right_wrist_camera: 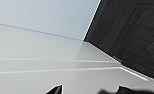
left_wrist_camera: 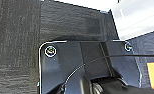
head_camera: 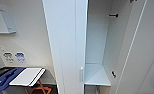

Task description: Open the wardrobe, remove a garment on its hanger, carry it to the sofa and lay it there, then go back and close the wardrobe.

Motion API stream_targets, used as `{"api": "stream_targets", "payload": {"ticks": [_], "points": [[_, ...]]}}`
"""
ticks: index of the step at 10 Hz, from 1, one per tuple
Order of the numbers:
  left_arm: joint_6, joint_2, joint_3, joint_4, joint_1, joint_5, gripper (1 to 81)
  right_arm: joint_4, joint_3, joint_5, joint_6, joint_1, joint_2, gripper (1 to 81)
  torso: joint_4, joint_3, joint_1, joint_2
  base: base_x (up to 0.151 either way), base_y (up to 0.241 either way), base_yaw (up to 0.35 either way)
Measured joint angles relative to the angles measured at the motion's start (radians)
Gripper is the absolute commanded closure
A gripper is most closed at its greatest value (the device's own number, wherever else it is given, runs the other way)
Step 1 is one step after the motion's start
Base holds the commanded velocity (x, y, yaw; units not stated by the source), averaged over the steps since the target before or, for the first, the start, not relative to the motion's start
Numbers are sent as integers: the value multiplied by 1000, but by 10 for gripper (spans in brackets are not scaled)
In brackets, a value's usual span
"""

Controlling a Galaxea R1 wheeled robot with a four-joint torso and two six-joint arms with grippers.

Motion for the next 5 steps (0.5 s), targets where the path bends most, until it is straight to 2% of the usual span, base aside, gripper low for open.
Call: {"api": "stream_targets", "payload": {"ticks": [1, 2, 4, 5], "points": [[0, 3, 0, 0, -1, -1, 10, -51, 7, 1, 5, 6, 43, 10, 0, 0, 0, 0, 0, 0, 0], [0, 4, -1, 1, 0, 1, 10, -63, 1, -21, 39, 14, 98, 10, 0, 0, 0, 0, 0, 0, 0], [0, 14, -15, 1, -1, -1, 10, -163, -18, 8, 32, 12, 186, 10, 0, 0, 0, 0, 0, 0, 0], [0, 25, -35, 2, 2, 0, 10, -223, -37, -4, 30, -7, 246, 10, 0, 0, 0, 0, 0, 0, 0]]}}
